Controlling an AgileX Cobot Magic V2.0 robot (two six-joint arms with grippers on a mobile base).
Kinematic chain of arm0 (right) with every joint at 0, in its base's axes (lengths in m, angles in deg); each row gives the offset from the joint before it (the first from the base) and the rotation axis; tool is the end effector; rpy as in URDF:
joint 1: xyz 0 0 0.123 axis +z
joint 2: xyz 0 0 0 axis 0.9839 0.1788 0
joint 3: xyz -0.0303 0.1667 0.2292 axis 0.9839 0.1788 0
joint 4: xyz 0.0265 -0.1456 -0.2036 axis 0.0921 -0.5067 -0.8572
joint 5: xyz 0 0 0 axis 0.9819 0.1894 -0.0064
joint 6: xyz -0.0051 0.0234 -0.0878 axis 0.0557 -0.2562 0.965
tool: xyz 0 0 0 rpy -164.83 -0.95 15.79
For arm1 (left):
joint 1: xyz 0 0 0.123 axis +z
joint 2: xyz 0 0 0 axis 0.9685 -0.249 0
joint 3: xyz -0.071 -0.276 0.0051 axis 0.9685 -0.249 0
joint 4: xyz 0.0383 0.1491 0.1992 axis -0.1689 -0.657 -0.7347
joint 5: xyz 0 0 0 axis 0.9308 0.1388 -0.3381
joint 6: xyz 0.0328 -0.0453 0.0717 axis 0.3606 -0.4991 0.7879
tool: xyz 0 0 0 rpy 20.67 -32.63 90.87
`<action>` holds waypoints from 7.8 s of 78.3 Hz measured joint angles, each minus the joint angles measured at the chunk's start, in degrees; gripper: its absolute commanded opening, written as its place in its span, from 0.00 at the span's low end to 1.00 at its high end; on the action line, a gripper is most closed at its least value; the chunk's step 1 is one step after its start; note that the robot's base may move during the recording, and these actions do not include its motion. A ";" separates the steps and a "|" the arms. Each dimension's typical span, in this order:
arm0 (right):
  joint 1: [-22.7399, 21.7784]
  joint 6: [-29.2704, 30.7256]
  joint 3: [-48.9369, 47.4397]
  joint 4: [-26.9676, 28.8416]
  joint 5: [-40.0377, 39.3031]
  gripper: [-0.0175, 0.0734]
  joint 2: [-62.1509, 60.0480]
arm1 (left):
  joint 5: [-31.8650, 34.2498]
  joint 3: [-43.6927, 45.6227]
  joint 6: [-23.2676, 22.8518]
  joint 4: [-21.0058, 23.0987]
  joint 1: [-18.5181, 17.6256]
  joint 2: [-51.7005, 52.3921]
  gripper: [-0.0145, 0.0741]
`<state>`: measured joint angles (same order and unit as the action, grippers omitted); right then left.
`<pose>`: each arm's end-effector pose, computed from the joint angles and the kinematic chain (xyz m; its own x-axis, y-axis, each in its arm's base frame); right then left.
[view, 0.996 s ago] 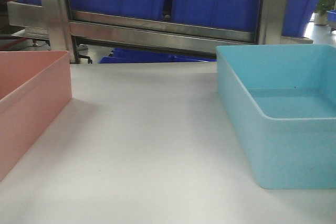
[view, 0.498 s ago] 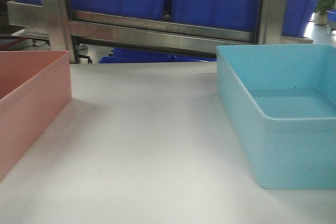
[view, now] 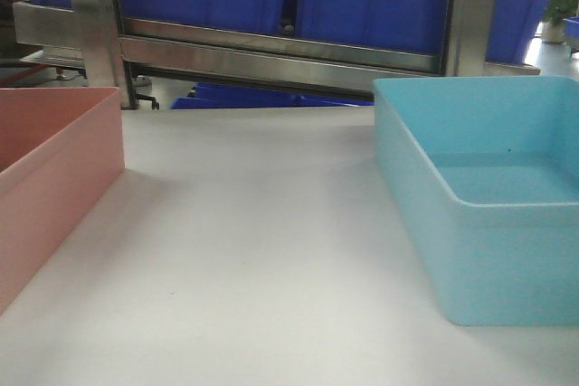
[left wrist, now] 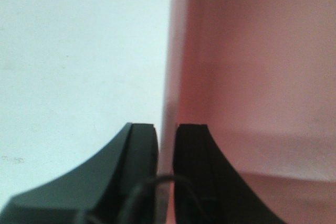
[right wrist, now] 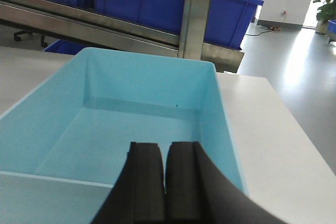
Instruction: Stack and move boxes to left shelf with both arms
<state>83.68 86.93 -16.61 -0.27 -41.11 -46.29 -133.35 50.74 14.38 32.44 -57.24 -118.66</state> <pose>0.0568 0.0038 0.1959 -0.0169 -0.0530 -0.9985 -0.0689 0.9963 -0.0517 0.3769 0.1213 0.2128 -0.9898 -0.0098 -0.1421 -0.0106 0.9999 0.0046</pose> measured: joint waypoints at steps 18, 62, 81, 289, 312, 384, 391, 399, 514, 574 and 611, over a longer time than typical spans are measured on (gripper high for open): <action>0.00 0.00 0.00 0.00 0.00 0.25 0.00 | -5.82 1.52 0.00 1.44 -0.24 0.28 0.16; 0.00 0.00 0.00 0.00 0.00 0.25 0.00 | -8.67 2.78 -20.15 6.80 -13.02 11.86 0.16; 0.00 0.00 0.00 0.00 0.00 0.25 0.00 | -8.50 1.05 -26.56 9.41 -23.60 11.97 0.16; 0.00 0.00 0.00 0.00 0.00 0.25 0.00 | 34.45 -36.50 -10.43 15.65 -47.37 46.00 0.52; 0.00 0.00 0.00 0.00 0.00 0.25 0.00 | 53.39 -49.55 -1.74 17.23 -47.37 62.80 0.52; 0.00 0.00 0.00 0.00 0.00 0.25 0.00 | 57.81 -58.44 -1.47 17.48 -39.90 83.78 0.52; 0.00 0.00 0.00 0.00 -0.14 0.25 0.00 | 57.81 -58.44 -1.47 17.48 -39.90 83.78 0.52; 0.00 0.00 0.00 0.00 -1.42 0.25 0.00 | 57.81 -58.44 -1.47 17.48 -39.90 83.78 0.52; -10.90 4.13 -66.24 3.11 45.15 0.70 81.09 | 57.17 -58.44 -1.47 17.58 -39.90 83.78 0.52; -14.48 13.50 -83.85 5.15 49.56 0.41 112.69 | 57.17 -58.44 -1.47 17.58 -39.90 83.78 0.52; -14.72 13.88 -93.60 4.43 56.40 0.25 109.98 | 57.17 -58.44 -1.47 17.58 -39.90 83.78 0.52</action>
<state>68.96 100.81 -110.22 4.16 15.29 63.69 -76.18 -7.71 12.90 50.02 -97.14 -34.88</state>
